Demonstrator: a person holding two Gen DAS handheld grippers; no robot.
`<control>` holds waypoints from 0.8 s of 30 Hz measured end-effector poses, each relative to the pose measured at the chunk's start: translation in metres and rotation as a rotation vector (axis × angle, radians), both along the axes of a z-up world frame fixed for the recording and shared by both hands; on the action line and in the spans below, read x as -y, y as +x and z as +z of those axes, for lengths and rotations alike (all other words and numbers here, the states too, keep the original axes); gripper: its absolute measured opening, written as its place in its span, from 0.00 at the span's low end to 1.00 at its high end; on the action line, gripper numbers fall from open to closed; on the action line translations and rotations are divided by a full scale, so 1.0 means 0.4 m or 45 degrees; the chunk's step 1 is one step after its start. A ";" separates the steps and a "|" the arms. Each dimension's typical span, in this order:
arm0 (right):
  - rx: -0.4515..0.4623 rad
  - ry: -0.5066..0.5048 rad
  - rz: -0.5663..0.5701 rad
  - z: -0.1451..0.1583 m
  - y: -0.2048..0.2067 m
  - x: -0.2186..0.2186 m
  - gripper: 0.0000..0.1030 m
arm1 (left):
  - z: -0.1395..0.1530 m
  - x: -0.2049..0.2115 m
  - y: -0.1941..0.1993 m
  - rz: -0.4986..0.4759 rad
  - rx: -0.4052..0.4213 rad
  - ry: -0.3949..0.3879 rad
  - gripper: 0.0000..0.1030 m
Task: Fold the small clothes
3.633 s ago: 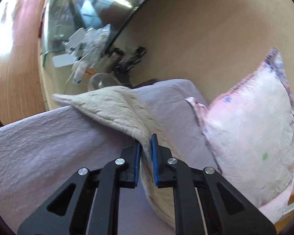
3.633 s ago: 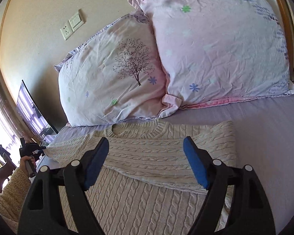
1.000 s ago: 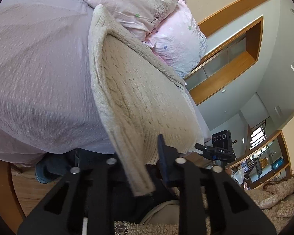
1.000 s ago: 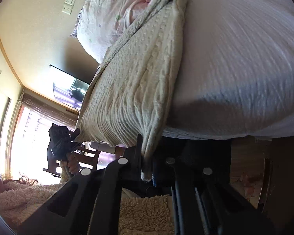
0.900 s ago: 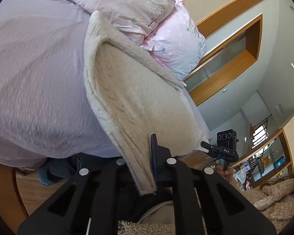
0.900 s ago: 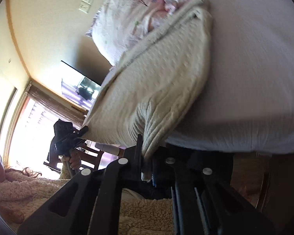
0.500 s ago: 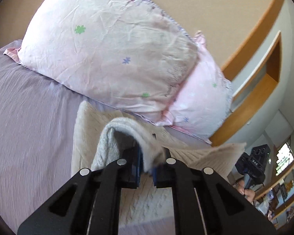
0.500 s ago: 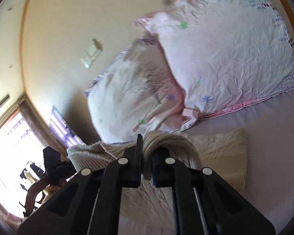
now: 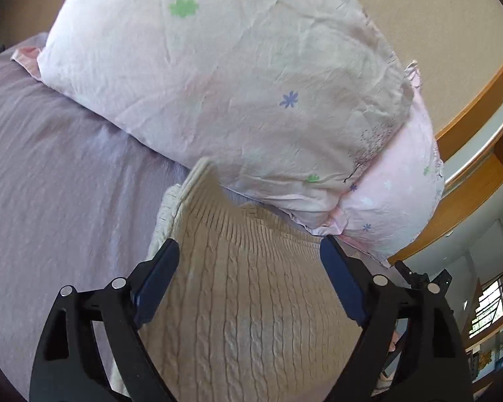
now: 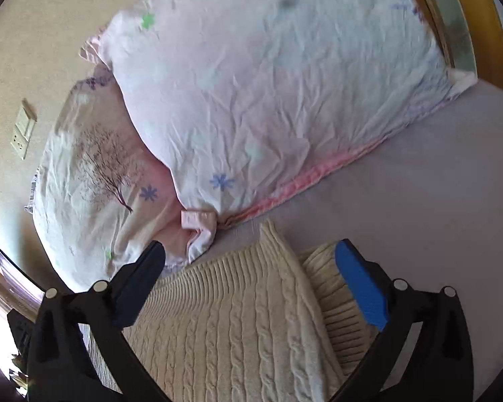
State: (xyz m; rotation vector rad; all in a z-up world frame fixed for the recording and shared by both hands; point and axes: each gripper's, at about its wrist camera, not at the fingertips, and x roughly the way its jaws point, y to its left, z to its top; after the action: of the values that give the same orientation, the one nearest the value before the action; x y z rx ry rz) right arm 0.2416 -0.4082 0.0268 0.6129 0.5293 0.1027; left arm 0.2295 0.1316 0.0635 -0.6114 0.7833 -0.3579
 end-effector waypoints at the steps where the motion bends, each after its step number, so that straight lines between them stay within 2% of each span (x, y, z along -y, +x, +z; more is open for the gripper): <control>1: 0.032 0.003 0.002 0.007 -0.011 0.010 0.98 | 0.004 -0.018 -0.012 0.015 -0.012 0.011 0.85; 2: 0.040 0.015 0.000 0.008 -0.009 0.022 0.98 | -0.006 -0.042 -0.022 0.028 -0.047 0.010 0.84; 4: 0.027 0.078 0.019 -0.002 -0.003 0.037 0.98 | -0.044 -0.075 -0.030 0.019 -0.124 -0.016 0.76; 6: -0.012 0.152 0.050 -0.022 0.008 0.051 0.98 | -0.088 -0.091 -0.033 0.002 -0.215 -0.028 0.60; 8: -0.027 0.179 0.064 -0.028 0.012 0.051 0.98 | -0.129 -0.081 -0.029 -0.047 -0.269 -0.085 0.51; 9: -0.026 0.173 0.066 -0.028 0.012 0.052 0.98 | -0.144 -0.071 -0.029 -0.071 -0.290 -0.103 0.50; 12: -0.005 0.169 0.075 -0.019 0.005 0.052 0.98 | -0.154 -0.040 -0.032 -0.083 -0.252 -0.096 0.49; 14: 0.004 0.192 0.091 -0.020 0.006 0.047 0.98 | -0.164 -0.036 -0.026 -0.070 -0.263 -0.168 0.46; 15: 0.005 0.201 0.103 -0.021 0.005 0.048 0.98 | -0.171 -0.028 -0.018 -0.055 -0.278 -0.194 0.36; 17: 0.001 0.214 0.127 -0.022 0.008 0.045 0.98 | -0.189 -0.015 -0.010 -0.057 -0.312 -0.233 0.23; 19: 0.003 0.217 0.150 -0.017 0.008 0.043 0.98 | -0.186 -0.013 -0.014 -0.041 -0.317 -0.321 0.20; 21: 0.026 0.220 0.161 -0.005 0.001 0.047 0.98 | -0.151 0.000 -0.026 -0.053 -0.265 -0.458 0.18; 24: 0.085 0.212 0.141 0.026 -0.023 0.070 0.98 | -0.044 0.103 -0.030 -0.170 -0.142 -0.528 0.18</control>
State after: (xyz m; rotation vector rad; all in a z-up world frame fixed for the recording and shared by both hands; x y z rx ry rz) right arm 0.2325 -0.4361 0.0373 0.7398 0.4930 0.2729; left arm 0.2175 0.0903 0.0460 -0.9758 0.8657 -0.6212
